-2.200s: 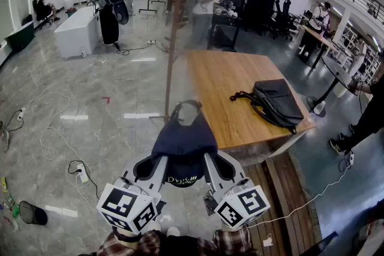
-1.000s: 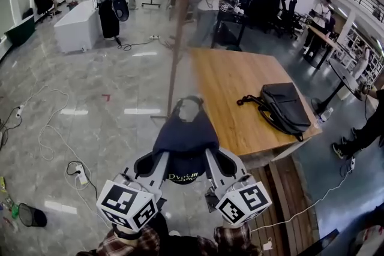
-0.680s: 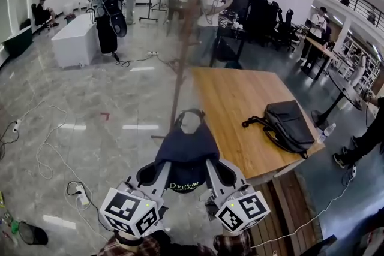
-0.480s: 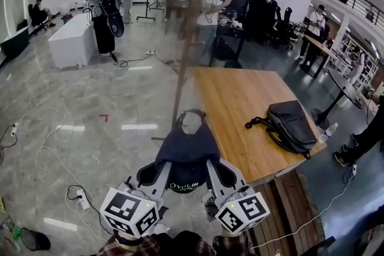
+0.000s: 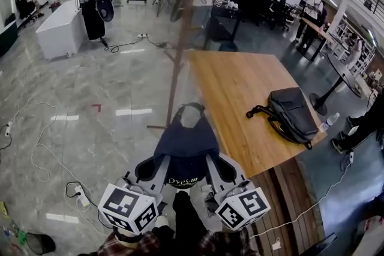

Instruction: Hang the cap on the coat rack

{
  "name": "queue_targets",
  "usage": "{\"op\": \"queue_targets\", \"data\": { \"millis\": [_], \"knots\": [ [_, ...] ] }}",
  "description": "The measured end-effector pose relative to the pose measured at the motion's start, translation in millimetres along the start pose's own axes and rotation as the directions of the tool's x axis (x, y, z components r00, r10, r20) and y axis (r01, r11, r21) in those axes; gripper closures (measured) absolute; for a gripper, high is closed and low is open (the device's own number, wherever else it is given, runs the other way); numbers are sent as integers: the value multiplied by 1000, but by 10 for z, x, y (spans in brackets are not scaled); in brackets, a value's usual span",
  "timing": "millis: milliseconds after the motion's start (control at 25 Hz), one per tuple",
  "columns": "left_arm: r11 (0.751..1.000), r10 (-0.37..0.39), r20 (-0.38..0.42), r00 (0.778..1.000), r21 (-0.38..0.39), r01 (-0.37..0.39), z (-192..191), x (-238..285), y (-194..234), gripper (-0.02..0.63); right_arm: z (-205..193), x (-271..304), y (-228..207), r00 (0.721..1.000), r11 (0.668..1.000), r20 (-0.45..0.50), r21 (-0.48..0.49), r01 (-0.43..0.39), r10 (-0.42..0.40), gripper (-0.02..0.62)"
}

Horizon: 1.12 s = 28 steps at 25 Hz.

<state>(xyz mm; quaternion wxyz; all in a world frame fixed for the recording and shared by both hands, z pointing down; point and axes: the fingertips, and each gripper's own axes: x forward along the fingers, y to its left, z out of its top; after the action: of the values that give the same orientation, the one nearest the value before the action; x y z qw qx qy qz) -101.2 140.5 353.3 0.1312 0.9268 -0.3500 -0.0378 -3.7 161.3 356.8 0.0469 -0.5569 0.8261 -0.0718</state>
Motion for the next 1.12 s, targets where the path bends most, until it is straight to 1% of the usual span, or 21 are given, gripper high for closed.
{"op": "queue_targets", "data": {
  "millis": [320,720,920,1120],
  "knots": [
    [1000,17,-14,1000,3,-17,60,712,342,584,46,599,-584,1000,1000,-3,25,-13,13,568],
    [998,59,7,998,16,-59,446,1839,817,584,431,1541,-1437,998,998,7,19,-66,66,568],
    [997,75,22,997,29,-76,564,2263,898,584,573,1800,-1793,996,996,14,13,-92,91,568],
    [996,88,28,996,33,-88,515,2489,965,584,531,1958,-2013,993,993,6,14,-114,114,568]
  ]
}}
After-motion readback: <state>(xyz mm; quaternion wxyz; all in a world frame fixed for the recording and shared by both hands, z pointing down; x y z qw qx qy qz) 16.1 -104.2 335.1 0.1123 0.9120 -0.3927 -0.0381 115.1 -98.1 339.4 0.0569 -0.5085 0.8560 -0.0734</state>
